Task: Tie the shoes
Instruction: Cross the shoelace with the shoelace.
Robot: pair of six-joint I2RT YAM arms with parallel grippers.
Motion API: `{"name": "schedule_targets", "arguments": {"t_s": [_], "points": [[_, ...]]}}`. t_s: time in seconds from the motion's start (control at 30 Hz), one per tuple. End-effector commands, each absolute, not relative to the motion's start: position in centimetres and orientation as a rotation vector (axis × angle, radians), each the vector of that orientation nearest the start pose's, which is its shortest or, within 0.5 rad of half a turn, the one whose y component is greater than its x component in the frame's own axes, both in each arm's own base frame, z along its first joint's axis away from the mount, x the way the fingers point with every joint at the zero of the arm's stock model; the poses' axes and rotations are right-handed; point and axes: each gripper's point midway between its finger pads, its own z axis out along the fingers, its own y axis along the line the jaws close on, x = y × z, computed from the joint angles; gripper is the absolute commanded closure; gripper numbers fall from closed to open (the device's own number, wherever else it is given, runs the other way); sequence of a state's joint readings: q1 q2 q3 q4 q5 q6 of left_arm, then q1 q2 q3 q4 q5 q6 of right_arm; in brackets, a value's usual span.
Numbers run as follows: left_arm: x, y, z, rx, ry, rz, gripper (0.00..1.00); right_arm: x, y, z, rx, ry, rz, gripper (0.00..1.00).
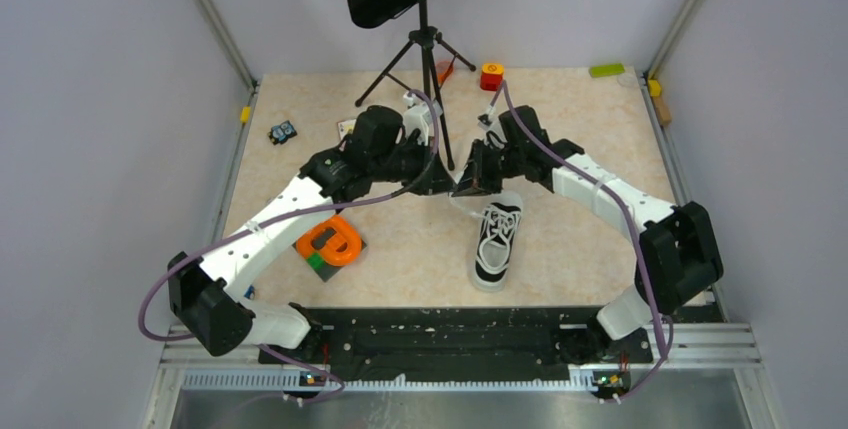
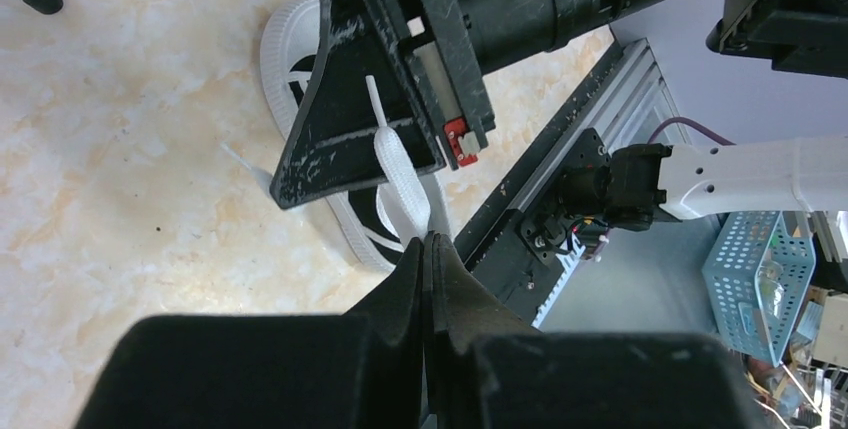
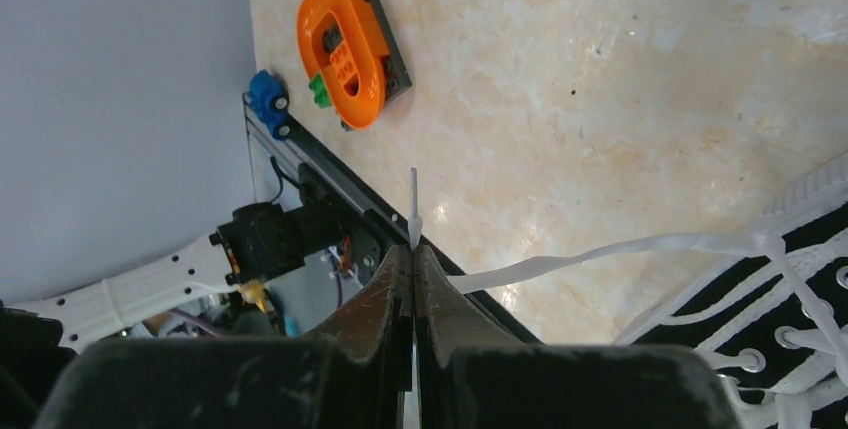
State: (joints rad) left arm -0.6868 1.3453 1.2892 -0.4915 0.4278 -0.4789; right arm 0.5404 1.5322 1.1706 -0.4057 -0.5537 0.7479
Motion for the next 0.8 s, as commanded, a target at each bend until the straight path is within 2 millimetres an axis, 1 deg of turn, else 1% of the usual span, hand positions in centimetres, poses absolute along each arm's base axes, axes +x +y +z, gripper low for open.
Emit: {"name": "schedule_targets", "arguments": {"t_s": [0.0, 0.1, 0.13, 0.17, 0.2, 0.23, 0.27, 0.37, 0.4, 0.47, 0.57, 0.63, 0.77], "points": [[25.2, -31.4, 28.1, 0.505, 2.133, -1.089, 1.00, 26.4, 31.9, 19.4, -0.218, 2.536, 1.313, 1.00], [26.2, -31.4, 27.4, 0.478, 2.152, -1.048, 1.00, 27.0, 31.9, 18.7, -0.215, 2.534, 1.283, 1.00], [26.4, -31.5, 27.1, 0.469, 2.165, -1.045, 1.00, 27.6, 31.6, 18.6, -0.209, 2.528, 1.246, 0.86], [26.6, -31.8, 26.9, 0.457, 2.177, -1.057, 1.00, 28.6, 30.8, 18.5, -0.179, 2.515, 1.197, 0.65], [26.6, -32.0, 26.7, 0.451, 2.187, -1.068, 1.00, 29.4, 30.1, 18.7, -0.152, 2.498, 1.173, 0.49], [26.7, -32.2, 26.5, 0.445, 2.193, -1.080, 1.00, 30.4, 29.3, 19.0, -0.120, 2.475, 1.146, 0.41], [26.9, -32.4, 26.3, 0.440, 2.195, -1.085, 1.00, 31.2, 28.5, 19.6, -0.092, 2.448, 1.135, 0.38], [27.6, -32.9, 25.6, 0.431, 2.199, -1.087, 1.00, 33.0, 26.1, 20.5, -0.020, 2.405, 1.066, 0.35], [27.9, -33.2, 25.2, 0.429, 2.211, -1.085, 1.00, 33.3, 25.4, 20.9, -0.009, 2.387, 1.044, 0.34], [28.4, -33.4, 24.6, 0.419, 2.227, -1.081, 1.00, 33.6, 24.0, 21.0, 0.015, 2.375, 1.001, 0.34], [29.3, -33.7, 23.8, 0.394, 2.241, -1.091, 1.00, 33.7, 22.0, 20.8, 0.044, 2.367, 0.932, 0.33], [30.0, -33.7, 23.0, 0.371, 2.260, -1.087, 1.00, 33.6, 20.9, 20.9, 0.031, 2.339, 0.859, 0.32], [31.2, -33.5, 21.2, 0.328, 2.304, -1.063, 1.00, 32.6, 19.5, 21.6, -0.006, 2.268, 0.794, 0.31]]}}
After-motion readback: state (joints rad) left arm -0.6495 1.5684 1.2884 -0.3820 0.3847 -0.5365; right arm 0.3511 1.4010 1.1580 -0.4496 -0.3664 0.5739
